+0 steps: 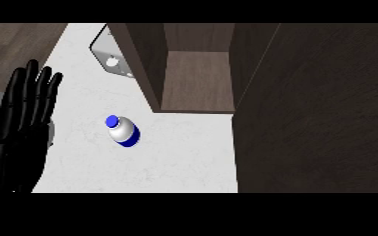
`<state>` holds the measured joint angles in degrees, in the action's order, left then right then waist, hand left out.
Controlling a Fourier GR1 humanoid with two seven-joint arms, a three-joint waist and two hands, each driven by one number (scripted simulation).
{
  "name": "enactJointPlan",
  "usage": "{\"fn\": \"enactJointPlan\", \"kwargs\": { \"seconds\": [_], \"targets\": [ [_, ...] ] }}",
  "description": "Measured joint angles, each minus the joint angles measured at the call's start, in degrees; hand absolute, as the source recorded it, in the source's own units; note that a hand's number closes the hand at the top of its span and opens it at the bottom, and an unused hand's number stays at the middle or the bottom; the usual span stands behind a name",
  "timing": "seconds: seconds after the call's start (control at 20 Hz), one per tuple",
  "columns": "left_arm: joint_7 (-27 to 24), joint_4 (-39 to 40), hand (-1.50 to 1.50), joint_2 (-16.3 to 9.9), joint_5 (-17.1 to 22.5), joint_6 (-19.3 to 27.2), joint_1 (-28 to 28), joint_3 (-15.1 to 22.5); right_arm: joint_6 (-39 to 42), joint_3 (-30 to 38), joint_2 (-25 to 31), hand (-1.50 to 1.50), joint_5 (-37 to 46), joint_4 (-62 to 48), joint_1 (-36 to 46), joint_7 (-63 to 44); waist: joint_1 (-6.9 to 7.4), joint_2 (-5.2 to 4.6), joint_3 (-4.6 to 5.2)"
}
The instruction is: Pick up the bottled water, place it into the cabinet and close the cabinet
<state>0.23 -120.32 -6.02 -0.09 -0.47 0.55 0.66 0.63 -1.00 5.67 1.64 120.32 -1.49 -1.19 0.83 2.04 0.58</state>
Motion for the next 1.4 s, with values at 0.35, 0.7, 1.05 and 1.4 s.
{"fn": "enactJointPlan", "kwargs": {
  "seconds": [0.35,0.7,1.05,1.4],
  "targets": [
    [2.58,-0.34,-1.5,4.35,-10.02,13.23,1.05,-0.51,2.48,-0.14,-0.64,-1.5,-5.48,4.05,-3.19,-0.11,-0.89,-1.58,-0.53],
    [13.28,-0.89,-1.5,5.7,-15.76,30.71,3.38,9.19,5.61,-4.76,-0.83,-1.5,-11.62,11.38,-13.46,-8.03,-1.56,-1.75,-0.61],
    [22.4,-1.38,-1.5,5.95,-26.46,41.88,3.93,20.11,7.4,-6.0,-0.2,-1.5,-12.93,18.0,-22.13,-10.34,-1.43,-1.82,-0.61],
    [26.38,-0.78,-1.5,6.0,-33.8,48.52,7.42,27.54,10.03,-6.38,0.07,-1.5,-12.69,18.69,-27.73,-7.67,-1.35,-1.84,-0.6]
  ]
}}
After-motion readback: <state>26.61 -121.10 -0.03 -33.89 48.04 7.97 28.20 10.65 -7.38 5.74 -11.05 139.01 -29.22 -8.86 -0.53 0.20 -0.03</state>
